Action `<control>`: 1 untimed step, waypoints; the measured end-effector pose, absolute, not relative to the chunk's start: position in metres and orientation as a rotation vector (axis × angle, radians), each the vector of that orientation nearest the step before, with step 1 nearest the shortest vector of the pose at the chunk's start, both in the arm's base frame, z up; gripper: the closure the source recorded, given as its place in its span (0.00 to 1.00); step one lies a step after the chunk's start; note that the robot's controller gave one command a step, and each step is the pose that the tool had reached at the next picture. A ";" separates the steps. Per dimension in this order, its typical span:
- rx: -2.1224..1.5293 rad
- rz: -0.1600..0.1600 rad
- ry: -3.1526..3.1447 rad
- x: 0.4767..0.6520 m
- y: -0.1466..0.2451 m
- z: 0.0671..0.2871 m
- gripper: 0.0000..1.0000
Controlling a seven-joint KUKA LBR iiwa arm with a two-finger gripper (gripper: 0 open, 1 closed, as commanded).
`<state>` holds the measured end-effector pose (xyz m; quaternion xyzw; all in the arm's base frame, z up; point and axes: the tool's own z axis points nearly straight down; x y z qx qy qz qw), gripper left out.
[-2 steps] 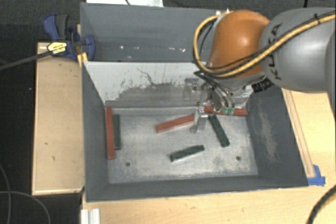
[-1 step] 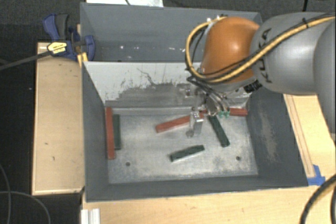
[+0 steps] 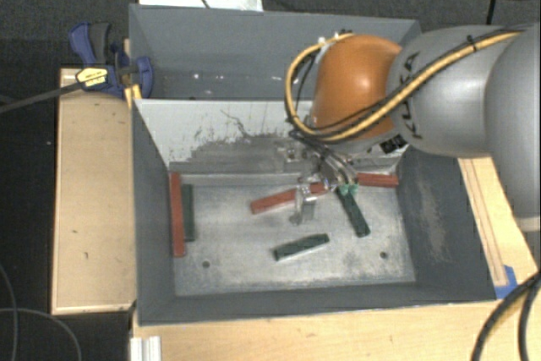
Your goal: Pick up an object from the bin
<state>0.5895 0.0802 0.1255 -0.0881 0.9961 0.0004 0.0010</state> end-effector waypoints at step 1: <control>-0.111 0.001 3.142 0.591 0.081 0.067 0.00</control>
Offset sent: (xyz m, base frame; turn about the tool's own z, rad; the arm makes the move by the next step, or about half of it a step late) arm -0.0019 -0.0048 -0.0555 0.0545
